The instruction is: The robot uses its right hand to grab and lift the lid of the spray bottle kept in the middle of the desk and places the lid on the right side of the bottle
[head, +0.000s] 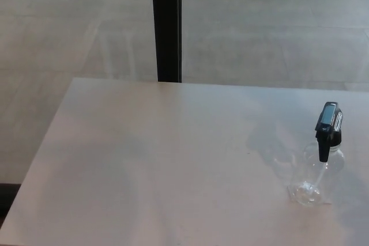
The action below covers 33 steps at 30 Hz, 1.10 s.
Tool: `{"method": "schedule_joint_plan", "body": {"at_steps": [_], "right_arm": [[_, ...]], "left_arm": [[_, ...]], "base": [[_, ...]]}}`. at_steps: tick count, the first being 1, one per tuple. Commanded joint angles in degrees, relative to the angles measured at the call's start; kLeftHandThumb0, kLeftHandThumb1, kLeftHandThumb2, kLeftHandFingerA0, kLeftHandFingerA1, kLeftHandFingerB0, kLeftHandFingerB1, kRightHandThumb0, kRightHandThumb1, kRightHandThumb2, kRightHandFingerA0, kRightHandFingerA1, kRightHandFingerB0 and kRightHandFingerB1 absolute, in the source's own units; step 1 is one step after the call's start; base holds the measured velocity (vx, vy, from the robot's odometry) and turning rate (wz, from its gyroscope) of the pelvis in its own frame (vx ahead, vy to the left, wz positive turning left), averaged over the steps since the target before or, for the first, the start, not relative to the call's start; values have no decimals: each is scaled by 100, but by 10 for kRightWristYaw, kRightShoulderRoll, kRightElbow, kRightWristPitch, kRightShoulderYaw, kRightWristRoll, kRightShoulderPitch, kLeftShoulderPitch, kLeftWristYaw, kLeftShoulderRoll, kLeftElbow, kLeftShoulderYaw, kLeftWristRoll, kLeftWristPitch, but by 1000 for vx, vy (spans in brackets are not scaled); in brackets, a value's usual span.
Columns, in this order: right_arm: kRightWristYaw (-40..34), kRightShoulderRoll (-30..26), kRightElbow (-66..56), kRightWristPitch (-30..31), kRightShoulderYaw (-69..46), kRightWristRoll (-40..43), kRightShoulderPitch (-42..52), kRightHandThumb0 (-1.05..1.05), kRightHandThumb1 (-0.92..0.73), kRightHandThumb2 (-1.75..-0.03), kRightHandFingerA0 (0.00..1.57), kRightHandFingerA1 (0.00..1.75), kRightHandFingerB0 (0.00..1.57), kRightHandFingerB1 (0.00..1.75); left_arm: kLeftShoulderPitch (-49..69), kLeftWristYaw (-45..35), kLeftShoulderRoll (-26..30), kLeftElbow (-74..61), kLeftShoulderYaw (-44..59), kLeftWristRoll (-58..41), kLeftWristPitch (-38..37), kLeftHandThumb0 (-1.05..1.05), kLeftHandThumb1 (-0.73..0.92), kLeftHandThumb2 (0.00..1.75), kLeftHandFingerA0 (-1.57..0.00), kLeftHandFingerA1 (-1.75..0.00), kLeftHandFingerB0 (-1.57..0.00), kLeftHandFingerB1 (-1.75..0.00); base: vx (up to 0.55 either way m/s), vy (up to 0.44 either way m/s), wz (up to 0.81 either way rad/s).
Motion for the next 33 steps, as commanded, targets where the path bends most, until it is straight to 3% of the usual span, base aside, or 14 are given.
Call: {"method": "schedule_joint_plan", "body": {"at_steps": [1, 2, 3, 4, 5, 15, 18, 29, 30, 32, 33], "right_arm": [[89, -27, 10, -11, 64, -90, -34, -38, -21, -87, 3, 53, 0, 48], [99, -28, 10, -7, 72, -93, -41, -38, -22, -88, 3, 53, 0, 49], [108, -30, 9, -2, 77, -94, -47, -38, -23, -88, 2, 53, 0, 49], [113, -29, 7, 1, 83, -99, -53, -37, -24, -87, 2, 52, 0, 48], [117, -26, 7, 2, 86, -101, -57, -36, -24, -87, 2, 52, 0, 48], [156, -5, 8, -16, 128, -149, -82, -38, -22, -87, 2, 52, 0, 48], [165, 6, 7, -19, 139, -157, -71, -38, -19, -85, 2, 53, 0, 48], [182, 25, -17, -28, 150, -189, -24, -37, -18, -84, 2, 54, 0, 48], [181, 27, -17, -31, 150, -193, -20, -69, -38, -75, 7, 50, 15, 42], [178, 30, -17, -37, 149, -202, -11, -67, -38, -74, 10, 53, 16, 43], [173, 31, -16, -43, 150, -208, -4, -61, -46, -55, 18, 50, 26, 33]], "left_arm": [[8, -3, 14, 10, -5, 9, -17, -68, 53, 96, -55, -65, -47, -56], [6, -3, 15, 15, -6, 11, -18, -68, 69, 61, -61, -59, -53, -42], [5, -2, 15, 15, -6, 10, -16, -67, 69, 61, -62, -58, -54, -43], [2, -3, 19, 26, -7, 14, -22, -66, 55, 97, -56, -66, -48, -57], [3, -3, 18, 23, -7, 13, -20, -68, 69, 61, -61, -58, -56, -43], [9, -3, 25, 21, -16, 12, -23, -66, 70, 62, -61, -55, -53, -42], [10, 4, 26, 14, -20, 16, -24, -67, 69, 61, -63, -60, -60, -46], [11, 9, 32, 5, -22, 15, -13, -64, 71, 61, -62, -56, -57, -43], [11, 9, 32, 6, -22, 15, -14, -64, 71, 62, -63, -58, -58, -43], [9, 9, 32, 8, -22, 14, -12, -63, 70, 62, -64, -57, -59, -43], [7, 10, 33, 13, -23, 14, -10, -63, 71, 62, -62, -55, -55, -42]], "base": [[0, 0, 0], [0, 0, 0], [0, 0, 0], [0, 0, 0], [0, 0, 0], [0, 0, 0], [0, 0, 0], [0, 0, 0], [0, 0, 0], [0, 0, 0], [0, 0, 0]]}}
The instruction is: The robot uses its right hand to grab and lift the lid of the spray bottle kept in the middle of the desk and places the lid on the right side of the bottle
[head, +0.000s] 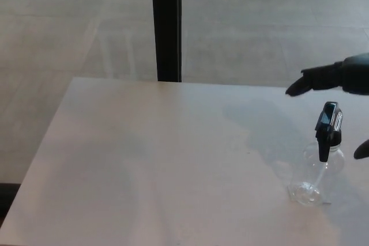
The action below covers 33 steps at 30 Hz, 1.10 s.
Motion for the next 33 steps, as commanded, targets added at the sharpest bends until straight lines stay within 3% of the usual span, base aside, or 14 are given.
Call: {"method": "schedule_joint_plan", "body": {"at_steps": [1, 6, 14, 15, 16, 17, 18, 19, 26, 27, 28, 29, 30, 33], "right_arm": [[-4, 5, -1, -30, 4, -46, 27, -59, -49, -55, 21, 51, 28, 33], [-31, 2, 17, -81, 6, -87, 36, -52, -54, -57, 28, 55, 36, 35], [-213, -18, 41, -179, 27, -261, 41, -30, -67, -60, 61, 56, 54, 37], [-283, -22, 44, -193, 33, -312, 42, -24, -63, -59, 70, 105, 60, 39], [-308, -25, 42, -194, 37, -334, 44, -23, -62, -59, 70, 121, 61, 39], [-333, -25, 44, -197, 36, -345, 46, -26, -57, -58, 76, 128, 68, 41], [-369, -22, 49, -200, 36, -358, 47, -38, -48, -84, 91, 120, 65, 60], [-397, -21, 53, -200, 37, -371, 46, -33, -57, -60, 77, 145, 73, 44], [-503, -10, 61, -222, 29, -392, 47, -33, -60, -58, 80, 154, 88, 57], [-512, -5, 52, -222, 25, -391, 51, -34, -57, -60, 79, 161, 89, 59], [-521, -3, 51, -224, 25, -393, 53, -35, -59, -57, 81, 161, 89, 64], [-537, -1, 53, -230, 23, -392, 54, -37, -59, -57, 84, 159, 92, 65], [-547, 6, 54, -235, 18, -383, 60, -37, -57, -57, 86, 160, 94, 66], [-547, 9, 58, -240, 17, -375, 64, -34, -56, -60, 84, 163, 93, 73]], "left_arm": [[-3, 3, 13, 13, -3, 11, -7, -64, 71, 61, -61, -57, -58, -43], [12, -1, 9, -8, -5, 9, -12, -65, 71, 62, -61, -59, -55, -43], [2, -1, 13, 15, -8, 12, -16, -62, 72, 62, -61, -56, -53, -42], [1, -6, 14, 18, -8, 9, -17, -62, 71, 61, -61, -57, -55, -43], [4, -7, 13, 17, -8, 10, -18, -61, 72, 62, -61, -56, -53, -42], [6, -7, 13, 16, -8, 10, -18, -63, 71, 62, -61, -56, -54, -43], [8, -5, 11, 10, -9, 11, -17, -61, 71, 61, -60, -55, -52, -42], [12, -4, 10, 4, -9, 11, -16, -61, 72, 61, -60, -55, -52, -42], [12, -9, 10, 9, -10, 11, -22, -61, 72, 61, -62, -57, -52, -42], [8, -9, 11, 13, -11, 10, -18, -61, 57, 97, -54, -64, -40, -55], [8, -9, 11, 11, -11, 10, -16, -60, 56, 97, -54, -65, -39, -54], [9, -10, 11, 10, -12, 10, -16, -59, 72, 61, -60, -56, -47, -40], [12, -12, 11, 4, -14, 11, -17, -62, 58, 96, -54, -65, -41, -55], [13, -12, 10, 2, -16, 13, -20, -62, 57, 96, -53, -64, -41, -55]], "base": [[0, 0, 0], [0, 0, 0], [0, 0, 0], [0, 0, 0], [0, 0, 0], [0, 0, 0], [0, 0, 0], [0, 0, 0], [0, 0, 0], [0, 0, 0], [0, 0, 0], [0, 0, 0], [0, 0, 0], [0, 0, 0]]}}
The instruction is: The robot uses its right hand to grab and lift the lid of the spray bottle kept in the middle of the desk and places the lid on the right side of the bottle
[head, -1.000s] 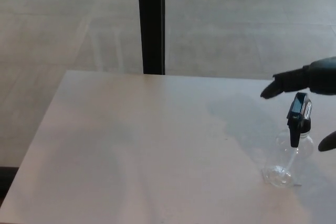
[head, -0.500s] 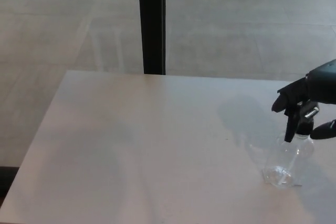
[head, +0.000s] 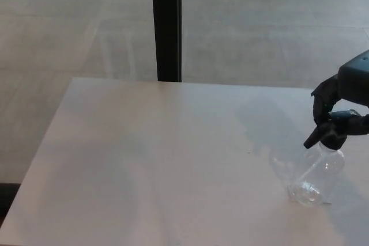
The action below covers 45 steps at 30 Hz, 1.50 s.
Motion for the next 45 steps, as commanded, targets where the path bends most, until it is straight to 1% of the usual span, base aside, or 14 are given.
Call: {"method": "schedule_joint_plan", "body": {"at_steps": [1, 6, 10, 11, 13, 15, 16, 32, 35, 37, 38, 40, 41, 45], "right_arm": [[-332, 4, 25, -125, 8, -183, 40, -34, -57, -60, 85, 164, 92, 76], [-344, 10, 35, -127, 11, -182, 45, -31, -55, -60, 89, 166, 92, 84], [-306, 18, 40, -128, -2, -143, 52, -34, -61, -62, 94, 171, 91, 80], [-280, 15, 37, -123, -6, -130, 52, -33, -48, -94, 119, 132, 83, 91], [-257, 25, 47, -122, -23, -89, 52, -27, -61, -84, 95, 175, 77, 141], [-242, 28, 56, -122, -31, -71, 44, -27, -58, -87, 97, 175, 79, 139], [-239, 30, 59, -122, -35, -66, 40, -28, -57, -89, 98, 175, 79, 139], [-154, 23, 90, -160, -94, -24, -11, -24, -47, -95, 97, 175, 81, 138], [-126, 17, 96, -159, -100, -10, -28, -23, -46, -106, 95, 175, 79, 150], [-92, 3, 102, -162, -109, 10, -52, -20, -44, -109, 92, 175, 73, 163], [-87, -2, 103, -162, -110, 5, -59, -21, -46, -106, 92, 175, 72, 161], [-78, -9, 108, -166, -112, 6, -72, -22, -45, -107, 93, 175, 74, 157], [-80, -14, 114, -174, -113, 4, -82, -20, -42, -106, 93, 175, 74, 156], [-82, -39, 193, -197, -121, -6, -177, -22, -48, -111, 91, 175, 75, 149]], "left_arm": [[9, -11, 10, 3, -14, 16, -20, -62, 58, 96, -53, -64, -41, -55], [-5, -22, 16, 43, -15, 19, -40, -61, 71, 62, -59, -57, -47, -40], [-11, -27, 20, 62, -16, 22, -52, -64, 57, 95, -52, -62, -39, -54], [-9, -27, 20, 56, -17, 21, -49, -62, 57, 95, -52, -64, -40, -54], [-11, -25, 20, 58, -19, 22, -49, -62, 71, 61, -56, -54, -45, -40], [-11, -18, 20, 52, -21, 23, -41, -63, 57, 95, -53, -64, -41, -54], [-14, -20, 22, 58, -21, 22, -45, -61, 71, 61, -57, -54, -47, -39], [-11, -15, 30, 55, -25, 12, -51, -60, 74, 62, -57, -53, -45, -41], [-4, -16, 29, 39, -25, 11, -44, -62, 60, 98, -52, -65, -41, -56], [-3, -15, 30, 36, -22, 8, -41, -62, 75, 62, -58, -55, -50, -42], [-3, -17, 31, 37, -22, 8, -42, -62, 59, 99, -54, -65, -42, -56], [-3, -12, 29, 33, -21, 8, -36, -62, 74, 62, -60, -56, -50, -42], [-2, -12, 29, 31, -21, 10, -39, -61, 59, 99, -54, -65, -42, -56], [-2, -18, 32, 40, -20, 12, -53, -65, 75, 62, -56, -55, -47, -42]], "base": [[0, 0, 0], [0, 0, 0], [0, 0, 0], [0, 0, 0], [0, 0, 0], [0, 0, 0], [0, 0, 0], [0, 0, 0], [0, 0, 0], [0, 0, 0], [0, 0, 0], [0, 0, 0], [0, 0, 0], [0, 0, 0]]}}
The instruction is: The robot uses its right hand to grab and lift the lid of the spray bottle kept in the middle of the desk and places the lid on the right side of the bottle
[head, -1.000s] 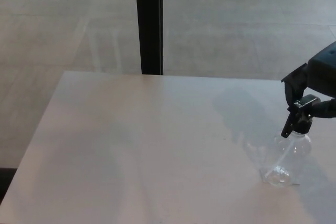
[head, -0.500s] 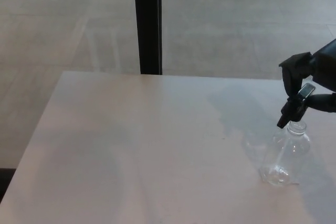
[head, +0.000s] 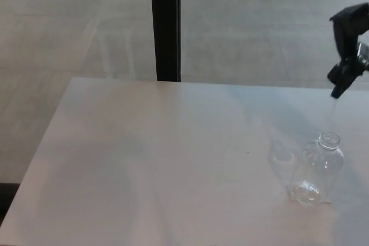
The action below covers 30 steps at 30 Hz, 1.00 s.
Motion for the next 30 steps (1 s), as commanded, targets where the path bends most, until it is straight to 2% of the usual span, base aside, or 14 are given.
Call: {"method": "schedule_joint_plan", "body": {"at_steps": [1, 3, 4, 7, 9, 10, 13, 17, 18, 19, 20, 21, 23, 30], "right_arm": [[31, -35, 84, -27, -12, 9, -103, -21, -51, -105, 89, 175, 74, 148], [29, -36, 103, -36, -9, 8, -116, -21, -51, -105, 89, 175, 74, 148], [40, -36, 123, -21, -8, 5, -144, -25, -62, -82, 89, 172, 79, 106], [-3, -36, 227, -35, -11, -1, -185, -24, -58, -84, 79, 174, 72, 135], [-23, -36, 252, -37, -10, -8, -189, -23, -61, -86, 97, 173, 64, 146], [-25, -40, 251, -30, -14, -8, -181, -29, -61, -91, 81, 175, 61, 157], [-52, -42, 237, -19, -52, 23, -106, -25, -52, -102, 102, 171, 82, 143], [-38, -40, 168, 38, -93, 38, -8, -26, -59, -100, 86, 173, 76, 142], [-61, -38, 175, 29, -95, 29, 16, -16, -58, -89, 90, 160, 94, 88], [-74, -34, 184, 26, -96, 27, 32, -14, -59, -87, 90, 160, 99, 78], [-88, -23, 193, 31, -98, 26, 71, -17, -60, -91, 88, 161, 88, 110], [-95, -16, 192, 34, -99, 26, 95, -23, -50, -99, 108, 150, 95, 107], [-104, 2, 161, 41, -107, 31, 152, -24, -54, -103, 93, 169, 87, 127], [-164, 70, 63, 85, -108, -7, 280, -20, -53, -87, 93, 170, 88, 112]], "left_arm": [[0, -4, 10, 14, 6, 2, -14, -64, 75, 62, -55, -53, -48, -43], [-2, -4, 11, 19, 6, 3, -16, -64, 75, 62, -55, -53, -48, -43], [-2, 1, 12, 22, 6, 8, -21, -63, 76, 62, -57, -52, -47, -42], [-5, -4, 15, 20, 7, 3, -16, -63, 76, 63, -57, -54, -46, -41], [-11, 0, 16, 24, 5, 5, -8, -62, 75, 62, -57, -52, -45, -40], [-9, -2, 16, 20, 3, 7, -12, -63, 76, 63, -57, -53, -46, -41], [-5, -8, 13, 16, 3, 4, -20, -65, 75, 62, -57, -58, -47, -43], [-9, -10, 16, 27, -1, 10, -25, -63, 77, 63, -55, -55, -47, -42], [-4, -8, 15, 21, -2, 12, -26, -63, 77, 63, -55, -54, -46, -42], [-6, -4, 11, 20, 0, 7, -18, -63, 75, 62, -58, -54, -49, -42], [-11, -7, 13, 30, 1, 4, -13, -63, 74, 62, -55, -52, -50, -42], [-11, -9, 13, 32, 2, 3, -13, -65, 75, 64, -56, -53, -49, -41], [-9, -7, 12, 23, 1, 3, -13, -63, 75, 62, -56, -52, -47, -40], [-13, -1, 11, 22, -5, 14, -22, -63, 75, 62, -57, -53, -46, -40]], "base": [[0, 0, 0], [0, 0, 0], [0, 0, 0], [0, 0, 0], [0, 0, 0], [0, 0, 0], [0, 0, 0], [0, 0, 0], [0, 0, 0], [0, 0, 0], [0, 0, 0], [0, 0, 0], [0, 0, 0], [0, 0, 0]]}}
